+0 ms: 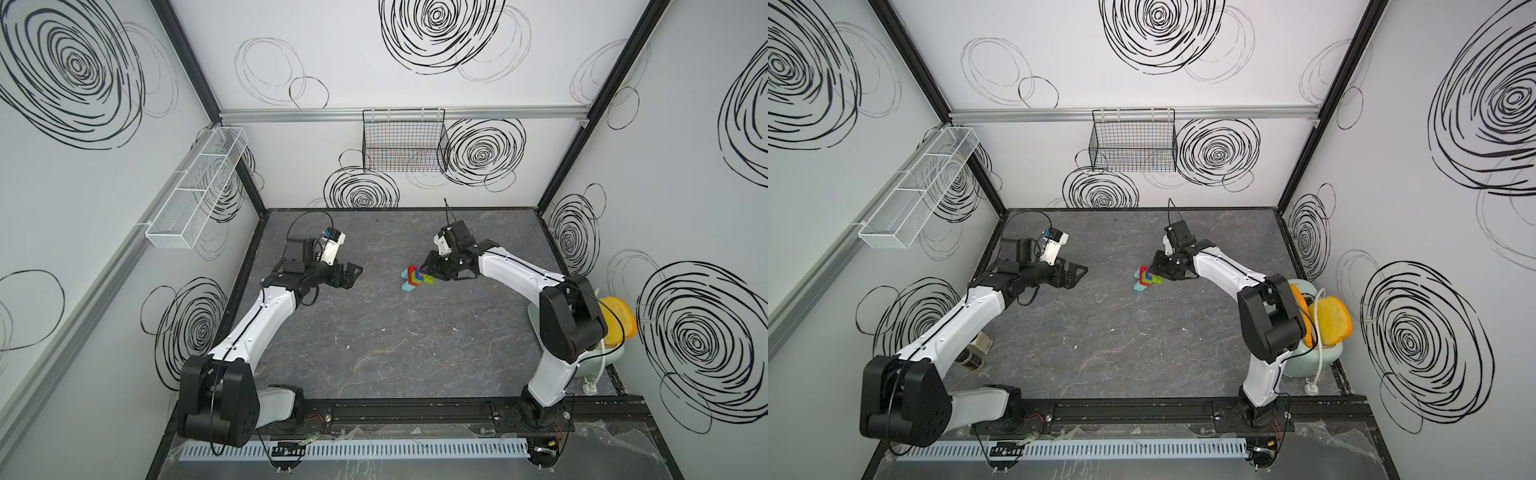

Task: Assemble a giraffe with lego
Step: Adjust the lego brick at the center of the board, then reset both arms

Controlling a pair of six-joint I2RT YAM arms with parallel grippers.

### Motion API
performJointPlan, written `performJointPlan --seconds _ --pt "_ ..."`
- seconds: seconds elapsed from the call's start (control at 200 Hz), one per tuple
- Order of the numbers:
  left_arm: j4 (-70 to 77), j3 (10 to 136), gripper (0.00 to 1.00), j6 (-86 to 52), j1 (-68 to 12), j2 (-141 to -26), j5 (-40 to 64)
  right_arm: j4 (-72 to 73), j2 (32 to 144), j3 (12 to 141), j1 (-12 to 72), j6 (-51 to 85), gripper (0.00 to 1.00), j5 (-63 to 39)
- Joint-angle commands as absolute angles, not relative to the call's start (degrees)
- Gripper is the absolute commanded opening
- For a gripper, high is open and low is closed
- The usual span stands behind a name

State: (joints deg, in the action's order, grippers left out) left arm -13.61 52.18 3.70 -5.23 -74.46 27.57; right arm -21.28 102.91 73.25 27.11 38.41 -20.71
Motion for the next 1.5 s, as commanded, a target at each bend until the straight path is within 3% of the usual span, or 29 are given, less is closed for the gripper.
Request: performJointPlan --seconds 0.0,0.11,0.19,0.42,0.665,0.81,0.976,1.361,1.496 --pt "-13.64 54.84 0.98 5.03 -4.53 -74.77 27.45 -15.08 103.62 67.03 25.96 39.89 0.32 -27.91" --pt "-14.81 56.07 0.98 5.73 -3.81 -74.88 24.90 -12.92 103.01 64.25 24.49 38.85 0.48 -30.69" --pt "-14.68 56.75 0.98 4.18 -3.03 -75.83 22.68 -13.29 101.89 63.13 23.69 37.02 0.68 -30.10" --pt "-10.31 55.81 0.98 0.74 -0.53 -76.23 20.16 -15.03 96.06 58.31 19.41 32.80 0.99 -26.73" --pt "2.79 49.02 0.98 4.56 1.84 -78.49 20.04 -17.03 87.73 56.08 15.22 24.77 0.99 -18.74" --pt "14.33 41.67 0.98 5.80 1.85 -78.99 19.07 -15.40 82.21 55.28 14.74 18.42 0.99 -5.54" --pt "29.67 32.44 0.98 6.87 0.83 -77.66 17.94 -3.26 74.92 46.63 13.21 13.53 0.99 10.10" --pt "50.77 21.81 0.98 7.67 -3.61 -80.07 13.97 37.58 68.14 19.70 5.89 2.74 0.99 14.25" --pt "55.99 19.23 0.98 5.60 -2.95 -80.29 11.12 43.88 72.40 18.46 4.17 3.24 0.99 14.44"
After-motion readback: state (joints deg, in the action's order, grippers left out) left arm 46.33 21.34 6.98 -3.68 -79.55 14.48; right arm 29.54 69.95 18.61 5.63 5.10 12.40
